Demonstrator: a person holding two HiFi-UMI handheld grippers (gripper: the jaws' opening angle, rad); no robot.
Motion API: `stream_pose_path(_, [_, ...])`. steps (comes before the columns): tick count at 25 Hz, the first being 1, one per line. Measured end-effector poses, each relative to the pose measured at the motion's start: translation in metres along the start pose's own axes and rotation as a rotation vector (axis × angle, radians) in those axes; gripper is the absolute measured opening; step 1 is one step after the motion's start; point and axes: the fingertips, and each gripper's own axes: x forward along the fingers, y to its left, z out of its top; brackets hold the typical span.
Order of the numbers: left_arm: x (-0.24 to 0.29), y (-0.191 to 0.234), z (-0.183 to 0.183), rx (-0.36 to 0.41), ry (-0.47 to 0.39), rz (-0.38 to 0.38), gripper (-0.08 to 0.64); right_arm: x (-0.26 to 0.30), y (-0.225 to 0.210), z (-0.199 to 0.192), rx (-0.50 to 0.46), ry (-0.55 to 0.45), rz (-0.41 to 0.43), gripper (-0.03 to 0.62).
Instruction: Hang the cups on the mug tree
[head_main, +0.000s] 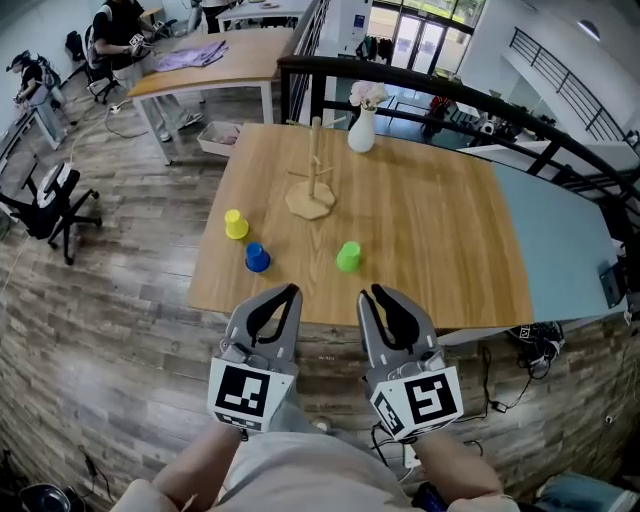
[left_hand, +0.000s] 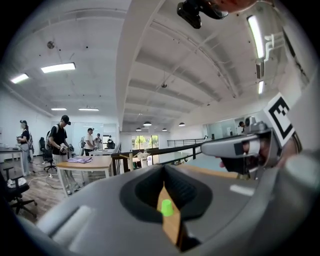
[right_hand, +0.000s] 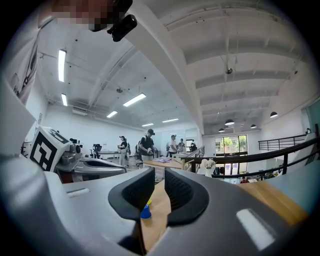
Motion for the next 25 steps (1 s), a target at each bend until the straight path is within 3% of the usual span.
stream_pose_path(14, [0.102, 0.086, -0.008, 0.007, 0.025, -0.148, 0.002, 0.129, -0.031, -0.022, -0.063, 0.148, -0.107, 0.143])
stream_pose_path(25, [0.169, 0.122, -0.045, -0.012, 0.114, -0.268, 0.002, 0.199, -0.058, -0.065, -0.033, 0.299, -0.130, 0.184])
